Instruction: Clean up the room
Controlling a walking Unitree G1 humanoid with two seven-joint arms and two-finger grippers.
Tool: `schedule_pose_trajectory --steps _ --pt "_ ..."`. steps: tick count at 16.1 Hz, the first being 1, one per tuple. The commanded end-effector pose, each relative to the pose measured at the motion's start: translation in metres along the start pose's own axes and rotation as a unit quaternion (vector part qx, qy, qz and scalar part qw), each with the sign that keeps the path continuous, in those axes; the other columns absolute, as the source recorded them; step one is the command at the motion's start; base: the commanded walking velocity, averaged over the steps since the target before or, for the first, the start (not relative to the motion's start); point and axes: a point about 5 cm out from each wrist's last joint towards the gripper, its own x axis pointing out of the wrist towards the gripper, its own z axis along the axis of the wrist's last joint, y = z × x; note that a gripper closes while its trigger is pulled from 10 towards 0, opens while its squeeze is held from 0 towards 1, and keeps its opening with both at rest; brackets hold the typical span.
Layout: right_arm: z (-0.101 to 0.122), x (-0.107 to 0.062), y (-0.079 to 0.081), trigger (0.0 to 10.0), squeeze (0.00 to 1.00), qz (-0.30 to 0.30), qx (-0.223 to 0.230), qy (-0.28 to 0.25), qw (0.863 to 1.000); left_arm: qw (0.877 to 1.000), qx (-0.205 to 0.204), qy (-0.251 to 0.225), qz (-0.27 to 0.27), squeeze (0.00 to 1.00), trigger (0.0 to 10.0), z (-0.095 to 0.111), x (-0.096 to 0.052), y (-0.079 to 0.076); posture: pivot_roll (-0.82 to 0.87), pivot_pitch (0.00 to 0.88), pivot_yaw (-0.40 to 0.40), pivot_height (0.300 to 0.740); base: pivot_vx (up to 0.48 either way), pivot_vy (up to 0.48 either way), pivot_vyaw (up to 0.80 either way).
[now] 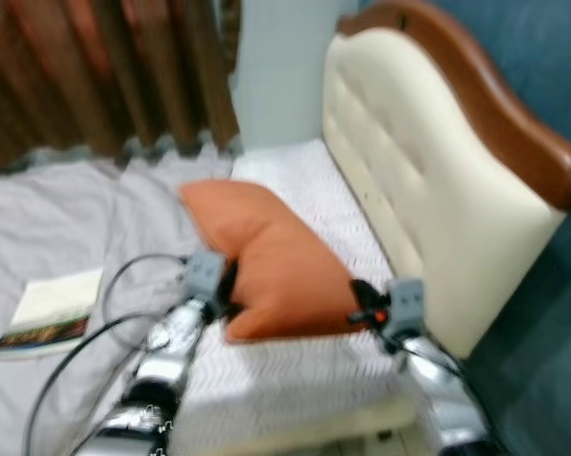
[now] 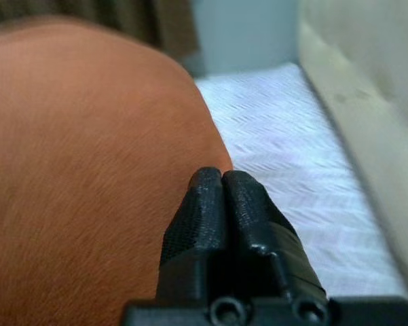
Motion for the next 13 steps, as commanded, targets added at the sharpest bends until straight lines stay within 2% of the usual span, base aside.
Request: schedule_pose_trajectory --steps 1,3,4,7,13 --pt "0.0100 0.0044 0.0017 0.0 0.00 0.000 0.003 -0.023 1.000 0.999 0.025 -0.030 0.008 0.00 10.0 0.0152 0.0017 0.0118 -0.12 0.025 0.039 0.740 0.480 0.000 0.00" --pt "0.0098 0.0042 0.0010 0.0 0.00 -0.002 0.004 -0.022 1.000 0.999 0.036 -0.029 0.002 0.00 10.0 0.0156 0.0025 0.0096 -0.13 0.026 0.041 0.740 0.480 0.000 0.00" --pt "0.0094 0.0039 0.0007 0.0 0.00 -0.004 0.004 -0.022 1.000 0.999 0.046 -0.029 -0.001 0.00 10.0 0.0154 0.0030 0.0069 -0.13 0.028 0.043 0.740 0.000 0.000 0.00" --pt "0.0087 0.0030 0.0004 0.0 0.00 -0.004 0.004 -0.021 1.000 0.999 0.039 -0.035 -0.010 0.00 10.0 0.0163 0.0037 0.0034 -0.13 0.032 0.044 0.740 0.000 0.000 0.00" --pt "0.0077 0.0016 -0.0005 0.0 0.00 -0.005 0.002 -0.019 1.000 0.999 0.034 -0.032 -0.014 0.00 10.0 0.0147 0.0032 0.0039 -0.13 0.035 0.044 0.740 0.352 -0.322 0.00"
